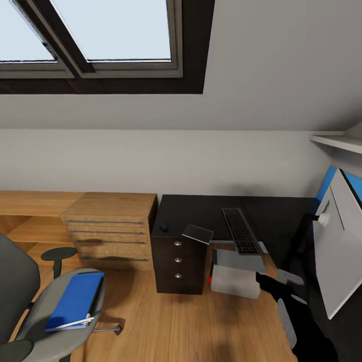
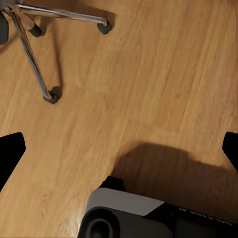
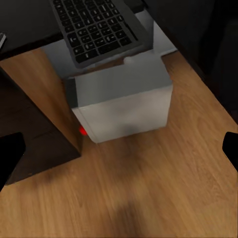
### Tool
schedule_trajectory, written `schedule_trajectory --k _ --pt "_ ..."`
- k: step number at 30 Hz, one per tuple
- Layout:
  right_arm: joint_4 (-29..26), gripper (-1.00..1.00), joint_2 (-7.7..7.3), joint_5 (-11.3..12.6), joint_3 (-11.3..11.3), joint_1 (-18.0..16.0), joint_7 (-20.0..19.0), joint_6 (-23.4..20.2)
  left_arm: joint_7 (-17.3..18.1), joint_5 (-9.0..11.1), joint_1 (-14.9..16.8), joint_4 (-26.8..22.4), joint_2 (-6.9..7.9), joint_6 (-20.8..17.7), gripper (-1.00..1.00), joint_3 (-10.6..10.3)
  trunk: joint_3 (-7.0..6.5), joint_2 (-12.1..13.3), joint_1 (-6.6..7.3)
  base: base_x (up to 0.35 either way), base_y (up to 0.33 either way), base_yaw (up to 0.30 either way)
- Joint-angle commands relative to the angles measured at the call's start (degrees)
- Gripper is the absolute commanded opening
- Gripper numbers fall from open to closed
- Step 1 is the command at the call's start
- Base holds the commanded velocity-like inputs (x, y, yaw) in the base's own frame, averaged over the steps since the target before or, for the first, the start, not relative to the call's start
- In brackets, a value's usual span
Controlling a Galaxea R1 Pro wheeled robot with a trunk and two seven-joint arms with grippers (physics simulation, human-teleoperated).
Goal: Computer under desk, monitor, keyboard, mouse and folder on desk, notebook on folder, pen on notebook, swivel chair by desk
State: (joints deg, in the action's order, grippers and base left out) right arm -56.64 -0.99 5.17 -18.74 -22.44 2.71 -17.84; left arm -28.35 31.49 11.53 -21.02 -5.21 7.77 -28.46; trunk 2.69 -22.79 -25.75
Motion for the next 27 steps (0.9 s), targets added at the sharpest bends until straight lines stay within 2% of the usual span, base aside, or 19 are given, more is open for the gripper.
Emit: schedule_trajectory --k 1,5,8,10,14,19,27 --pt "-0.80 1.00 -0.08 0.51 0.33 -0.56 0.32 -1.03 -0.31 0.59 0.07 0.03 0.03 0.89 1.00 -0.50 0.14 -0.13 -0.04 0.000 0.000 0.000" --pt "-1.66 1.00 -0.49 0.30 1.48 -4.51 0.17 -4.96 -0.29 0.50 0.07 0.27 0.03 2.76 1.00 -0.64 0.14 -0.13 -0.04 0.000 0.000 0.000" --pt "0.83 1.00 -1.07 0.23 2.00 -7.73 -0.04 -7.23 -0.25 0.42 0.07 0.81 0.03 3.38 1.00 -0.68 0.14 -0.13 -0.04 0.000 0.000 0.000" --pt "2.47 1.00 -1.31 0.05 2.31 -8.73 -0.03 -7.70 -0.24 0.38 0.07 1.08 0.03 3.54 1.00 -0.70 0.14 -0.13 -0.04 0.000 0.000 0.000" --pt "4.57 1.00 -1.69 -0.75 3.13 -9.93 0.00 -7.33 -0.22 0.40 0.07 1.42 0.08 3.73 1.00 -0.71 0.14 -0.13 -0.04 0.000 0.000 0.000" --pt "4.01 1.00 -1.93 -1.03 3.31 -10.33 0.14 -5.02 -0.22 0.33 0.07 1.56 0.09 3.84 1.00 -0.71 0.14 -0.13 -0.04 0.035 -0.015 0.000" --pt "3.44 1.00 -2.00 -0.99 3.29 -10.39 0.11 -3.82 -0.22 0.31 0.07 1.60 0.07 3.83 1.00 -0.76 0.14 -0.13 -0.04 0.232 -0.096 0.000"
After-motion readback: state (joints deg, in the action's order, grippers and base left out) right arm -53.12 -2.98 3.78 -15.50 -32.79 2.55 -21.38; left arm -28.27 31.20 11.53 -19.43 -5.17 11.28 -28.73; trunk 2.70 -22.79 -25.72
